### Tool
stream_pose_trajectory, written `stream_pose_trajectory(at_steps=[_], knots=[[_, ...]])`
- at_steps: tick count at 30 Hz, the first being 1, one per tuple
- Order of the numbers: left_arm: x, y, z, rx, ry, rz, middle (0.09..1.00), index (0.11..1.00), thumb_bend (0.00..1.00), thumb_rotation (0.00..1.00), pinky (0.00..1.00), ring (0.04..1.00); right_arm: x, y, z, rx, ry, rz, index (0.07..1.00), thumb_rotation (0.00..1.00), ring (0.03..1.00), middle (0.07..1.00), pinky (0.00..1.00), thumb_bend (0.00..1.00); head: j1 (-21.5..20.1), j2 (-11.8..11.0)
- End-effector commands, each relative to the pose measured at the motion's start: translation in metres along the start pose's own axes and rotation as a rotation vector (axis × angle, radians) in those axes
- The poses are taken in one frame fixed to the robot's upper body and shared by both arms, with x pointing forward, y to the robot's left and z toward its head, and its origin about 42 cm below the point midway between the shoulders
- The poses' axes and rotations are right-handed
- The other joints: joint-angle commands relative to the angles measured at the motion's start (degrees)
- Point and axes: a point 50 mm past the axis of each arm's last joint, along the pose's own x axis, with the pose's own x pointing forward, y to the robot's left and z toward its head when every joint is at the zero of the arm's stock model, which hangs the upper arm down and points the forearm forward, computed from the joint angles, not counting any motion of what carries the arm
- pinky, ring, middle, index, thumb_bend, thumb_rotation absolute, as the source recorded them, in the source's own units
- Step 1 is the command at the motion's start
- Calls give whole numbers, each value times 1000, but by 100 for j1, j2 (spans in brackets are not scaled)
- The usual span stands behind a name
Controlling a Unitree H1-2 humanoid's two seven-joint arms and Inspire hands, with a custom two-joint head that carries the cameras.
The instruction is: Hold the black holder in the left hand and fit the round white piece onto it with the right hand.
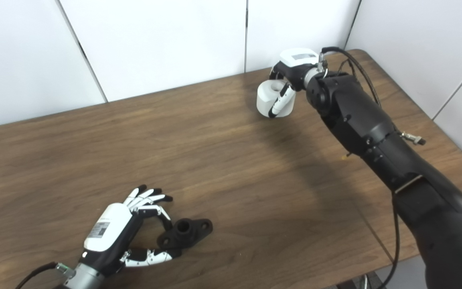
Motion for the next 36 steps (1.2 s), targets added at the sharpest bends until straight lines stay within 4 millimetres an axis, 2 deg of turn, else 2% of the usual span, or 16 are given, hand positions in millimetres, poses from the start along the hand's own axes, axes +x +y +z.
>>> stream_pose_trajectory(at_steps=[1,22,36], knots=[[-1,-7,1,32,5,-54,823,484,524,57,1000,910,-2,-38,-3,-15,-6,-115,739,351,915,771,1000,897,5,-1],[0,-5,5,33,5,-52,821,484,524,56,1000,911,-1,-31,-4,-44,-11,-91,737,331,905,760,1000,882,16,53],[1,-4,5,38,4,-55,819,484,524,56,1000,910,-2,-28,-4,-50,-17,-88,728,278,877,733,1000,854,19,74]])
